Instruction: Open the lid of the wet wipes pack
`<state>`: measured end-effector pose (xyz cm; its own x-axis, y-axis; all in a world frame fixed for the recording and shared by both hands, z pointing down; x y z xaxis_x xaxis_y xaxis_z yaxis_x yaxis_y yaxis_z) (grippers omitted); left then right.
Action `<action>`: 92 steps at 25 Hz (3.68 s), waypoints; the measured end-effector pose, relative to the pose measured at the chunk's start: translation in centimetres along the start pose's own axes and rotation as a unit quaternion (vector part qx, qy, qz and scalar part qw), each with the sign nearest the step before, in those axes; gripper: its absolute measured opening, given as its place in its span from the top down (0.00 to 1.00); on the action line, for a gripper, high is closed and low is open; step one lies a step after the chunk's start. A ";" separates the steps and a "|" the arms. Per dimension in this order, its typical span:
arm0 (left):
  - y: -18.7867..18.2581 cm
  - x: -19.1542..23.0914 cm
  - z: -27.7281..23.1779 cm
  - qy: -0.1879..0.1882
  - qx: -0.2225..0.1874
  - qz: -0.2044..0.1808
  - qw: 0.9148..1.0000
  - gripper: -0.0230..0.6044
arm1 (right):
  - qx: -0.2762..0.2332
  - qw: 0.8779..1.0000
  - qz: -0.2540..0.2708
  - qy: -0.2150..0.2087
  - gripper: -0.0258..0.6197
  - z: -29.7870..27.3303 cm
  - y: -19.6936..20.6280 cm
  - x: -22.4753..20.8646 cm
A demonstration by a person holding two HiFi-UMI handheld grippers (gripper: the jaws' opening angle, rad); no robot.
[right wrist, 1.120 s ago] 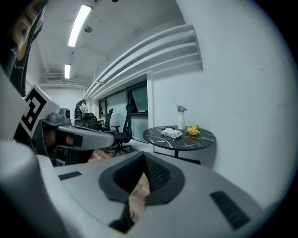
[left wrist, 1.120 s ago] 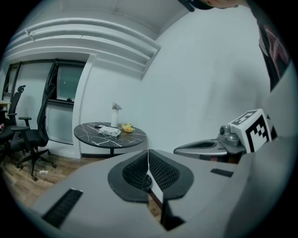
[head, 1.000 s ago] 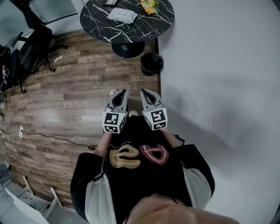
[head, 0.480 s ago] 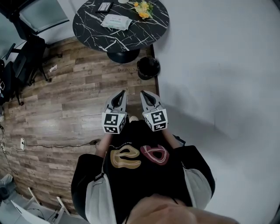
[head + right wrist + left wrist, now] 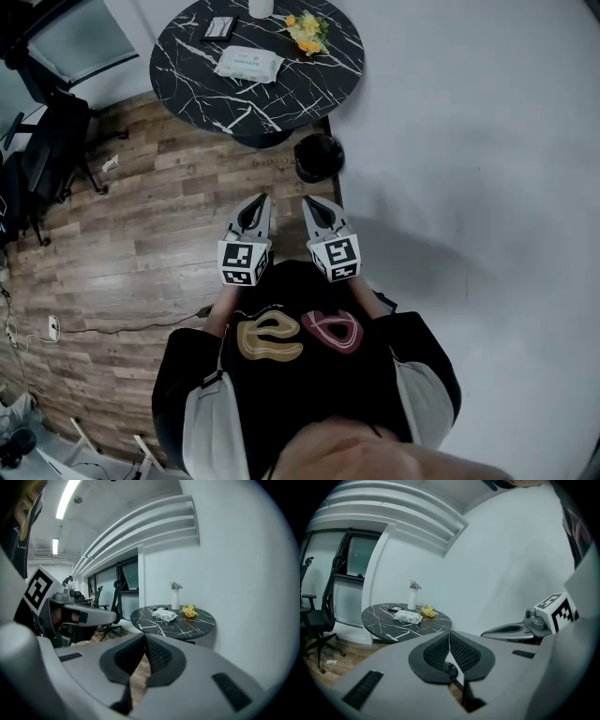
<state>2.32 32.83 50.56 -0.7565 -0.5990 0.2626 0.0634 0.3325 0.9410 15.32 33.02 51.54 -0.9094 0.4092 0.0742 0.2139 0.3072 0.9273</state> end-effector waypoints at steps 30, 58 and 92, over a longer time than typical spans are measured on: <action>-4.0 14.5 -2.1 0.056 0.019 -0.015 0.998 0.93 | 0.004 0.999 -0.009 0.039 0.94 -12.1 -4.6 5.9; -5.5 20.7 -7.1 -0.015 0.031 0.022 0.999 0.93 | 0.020 0.999 -0.041 -0.002 0.94 -21.5 -7.4 0.4; -11.8 27.8 -22.7 -0.131 0.017 0.023 0.991 0.93 | -0.005 0.993 0.012 -0.121 0.94 -38.2 -14.4 -10.6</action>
<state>-4.65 -4.29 51.58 -0.8963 -0.3751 0.2365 0.0833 0.3813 0.9207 8.23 -8.52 51.45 -0.7911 0.6117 0.0064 0.2295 0.2870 0.9300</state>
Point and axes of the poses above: the fingertips, and each gripper's own axes: z backward along the fingers, x to its left, y out of its underside, the point moved 4 cm from there along z, backward along the fingers, and after that the axes turned 12 degrees about y, right-handed, at the moved point
